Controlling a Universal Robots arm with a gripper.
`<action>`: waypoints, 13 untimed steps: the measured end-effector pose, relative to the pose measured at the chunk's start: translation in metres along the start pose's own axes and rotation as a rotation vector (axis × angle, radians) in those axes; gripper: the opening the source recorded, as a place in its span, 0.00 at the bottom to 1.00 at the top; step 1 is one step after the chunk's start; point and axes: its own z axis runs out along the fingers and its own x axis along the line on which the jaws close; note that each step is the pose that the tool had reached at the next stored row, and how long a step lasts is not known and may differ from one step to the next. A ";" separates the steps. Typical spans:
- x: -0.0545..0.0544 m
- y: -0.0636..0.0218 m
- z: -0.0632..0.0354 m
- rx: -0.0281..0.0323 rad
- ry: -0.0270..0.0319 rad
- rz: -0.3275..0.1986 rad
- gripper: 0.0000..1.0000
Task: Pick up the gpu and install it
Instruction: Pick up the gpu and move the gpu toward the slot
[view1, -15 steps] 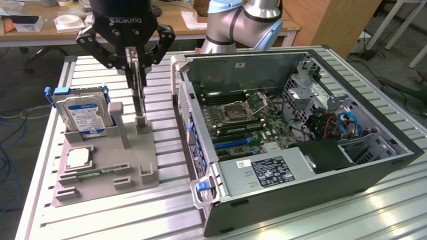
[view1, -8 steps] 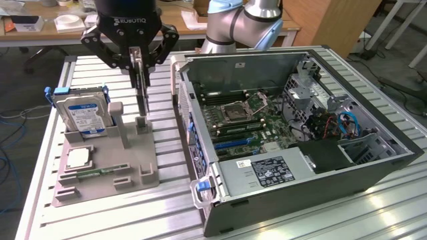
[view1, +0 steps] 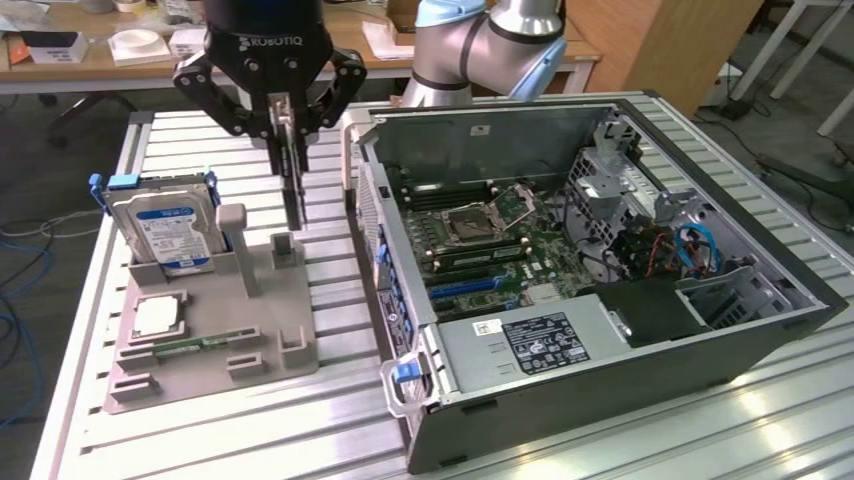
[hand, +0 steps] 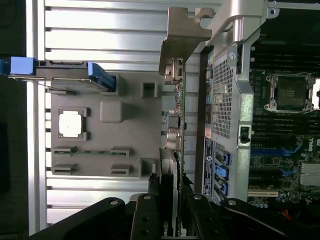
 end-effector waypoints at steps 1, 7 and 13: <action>-0.001 0.0000 0.0000 0.0000 0.0000 0.000 0.27; -0.006 0.0000 0.0002 -0.0001 -0.0001 0.000 0.27; -0.012 -0.0001 0.0002 0.0000 0.0000 0.000 0.27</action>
